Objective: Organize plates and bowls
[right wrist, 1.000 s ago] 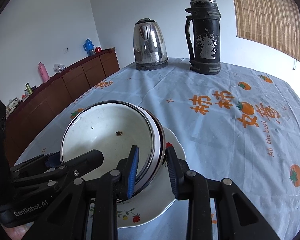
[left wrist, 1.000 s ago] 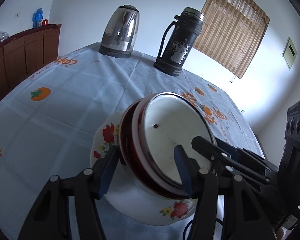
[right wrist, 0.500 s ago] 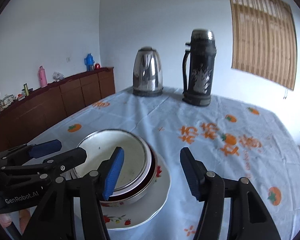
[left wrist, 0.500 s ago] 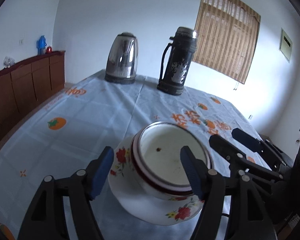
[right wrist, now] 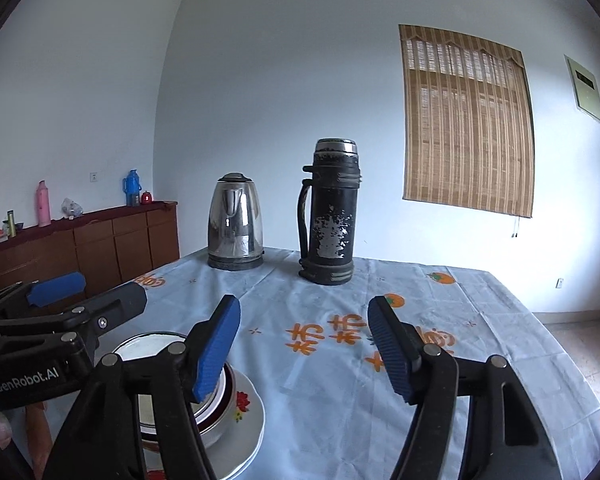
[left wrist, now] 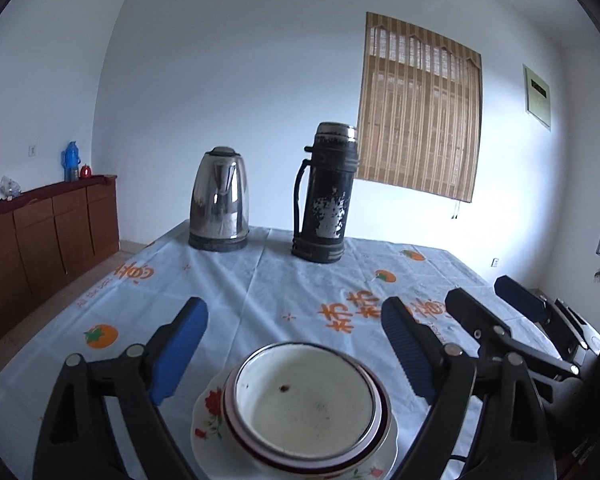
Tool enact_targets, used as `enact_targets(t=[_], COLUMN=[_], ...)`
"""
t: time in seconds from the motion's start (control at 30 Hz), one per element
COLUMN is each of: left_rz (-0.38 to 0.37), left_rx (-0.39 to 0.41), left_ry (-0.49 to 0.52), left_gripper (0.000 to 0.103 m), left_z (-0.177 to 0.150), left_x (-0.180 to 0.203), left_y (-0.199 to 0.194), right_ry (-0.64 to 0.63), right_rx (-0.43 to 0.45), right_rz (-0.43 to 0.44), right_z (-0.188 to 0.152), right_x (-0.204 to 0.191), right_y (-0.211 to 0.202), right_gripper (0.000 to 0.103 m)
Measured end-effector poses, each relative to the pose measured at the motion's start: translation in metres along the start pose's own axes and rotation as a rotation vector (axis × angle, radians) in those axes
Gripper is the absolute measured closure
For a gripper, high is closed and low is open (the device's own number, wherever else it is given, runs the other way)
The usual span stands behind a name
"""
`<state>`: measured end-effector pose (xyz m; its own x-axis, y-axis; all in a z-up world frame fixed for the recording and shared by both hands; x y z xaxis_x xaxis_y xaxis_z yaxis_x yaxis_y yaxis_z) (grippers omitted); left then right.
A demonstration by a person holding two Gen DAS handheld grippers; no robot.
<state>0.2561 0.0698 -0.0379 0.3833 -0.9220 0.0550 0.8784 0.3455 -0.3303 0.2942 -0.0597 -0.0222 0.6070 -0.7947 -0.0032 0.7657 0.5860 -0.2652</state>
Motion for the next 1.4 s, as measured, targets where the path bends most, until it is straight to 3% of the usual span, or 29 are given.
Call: enact_targets(t=[0.13,0.67,1.4], left_rz=[-0.006,-0.036,-0.021], left_rx=[0.028,0.019,0.018], left_ry=[-0.003,-0.022,0.0], left_gripper=[0.009,0.009,0.009], left_z=[0.0,-0.009,-0.015], left_x=[0.006,0.005,0.005], left_y=[0.004,0.004,0.009], right_ry=[0.015,0.006,0.013], right_rx=[0.007,-0.011,-0.021], right_rz=[-0.016,-0.055,-0.067], right_z=[0.001,-0.008,-0.011], right_x=[0.007,0.012,0.017], right_y=[-0.001,0.0,0.001], right_gripper=[0.035,0.034,0.033])
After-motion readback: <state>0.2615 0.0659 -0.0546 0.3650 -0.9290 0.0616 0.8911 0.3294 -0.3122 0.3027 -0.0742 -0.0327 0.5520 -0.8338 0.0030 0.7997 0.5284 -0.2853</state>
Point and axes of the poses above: each gripper's, at about its wrist camera, not at the fingertips, and y roughly the way its jaws point, x to its right, z to its top, the point moved 9 cm from there along y, roughly the way its jaws point, and after that the axes turned 14 degrees about z, right-handed, at the moved point
